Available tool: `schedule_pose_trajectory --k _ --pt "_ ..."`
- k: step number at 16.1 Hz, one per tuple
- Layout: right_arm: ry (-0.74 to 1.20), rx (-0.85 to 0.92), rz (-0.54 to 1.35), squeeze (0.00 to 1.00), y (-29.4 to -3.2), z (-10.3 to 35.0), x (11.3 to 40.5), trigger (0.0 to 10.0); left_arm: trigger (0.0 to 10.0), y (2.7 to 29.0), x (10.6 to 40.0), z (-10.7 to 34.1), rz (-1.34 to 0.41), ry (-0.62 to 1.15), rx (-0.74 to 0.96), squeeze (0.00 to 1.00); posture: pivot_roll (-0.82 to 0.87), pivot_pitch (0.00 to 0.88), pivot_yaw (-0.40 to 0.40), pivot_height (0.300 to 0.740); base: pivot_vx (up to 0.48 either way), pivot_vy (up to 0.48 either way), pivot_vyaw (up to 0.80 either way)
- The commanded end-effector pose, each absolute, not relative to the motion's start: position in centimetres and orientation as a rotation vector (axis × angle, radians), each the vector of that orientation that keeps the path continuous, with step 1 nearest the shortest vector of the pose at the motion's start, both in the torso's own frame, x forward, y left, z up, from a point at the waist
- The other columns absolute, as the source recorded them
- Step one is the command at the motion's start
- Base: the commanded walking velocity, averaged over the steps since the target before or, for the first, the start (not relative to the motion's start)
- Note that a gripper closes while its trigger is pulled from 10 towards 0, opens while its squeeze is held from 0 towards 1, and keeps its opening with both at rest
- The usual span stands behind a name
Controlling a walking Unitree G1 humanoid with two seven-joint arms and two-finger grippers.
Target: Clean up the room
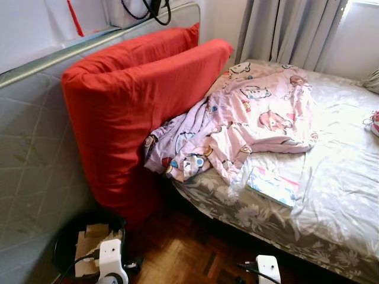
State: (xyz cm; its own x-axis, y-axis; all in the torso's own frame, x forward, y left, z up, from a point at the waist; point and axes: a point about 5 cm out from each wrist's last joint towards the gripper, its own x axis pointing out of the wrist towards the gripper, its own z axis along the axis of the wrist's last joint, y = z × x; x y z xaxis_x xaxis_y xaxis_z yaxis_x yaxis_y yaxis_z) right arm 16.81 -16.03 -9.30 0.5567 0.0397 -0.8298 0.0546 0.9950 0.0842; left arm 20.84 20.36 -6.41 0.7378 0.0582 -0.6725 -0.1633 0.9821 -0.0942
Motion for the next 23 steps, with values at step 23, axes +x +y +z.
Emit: schedule_pose_trajectory --k 23 --pt "0.973 0.08 -0.042 0.0 -16.31 -9.25 16.88 10.0 10.0 20.07 20.68 -6.53 0.095 0.74 -0.127 0.0 0.03 0.0 0.0 0.74 0.0 -0.354 -0.19"
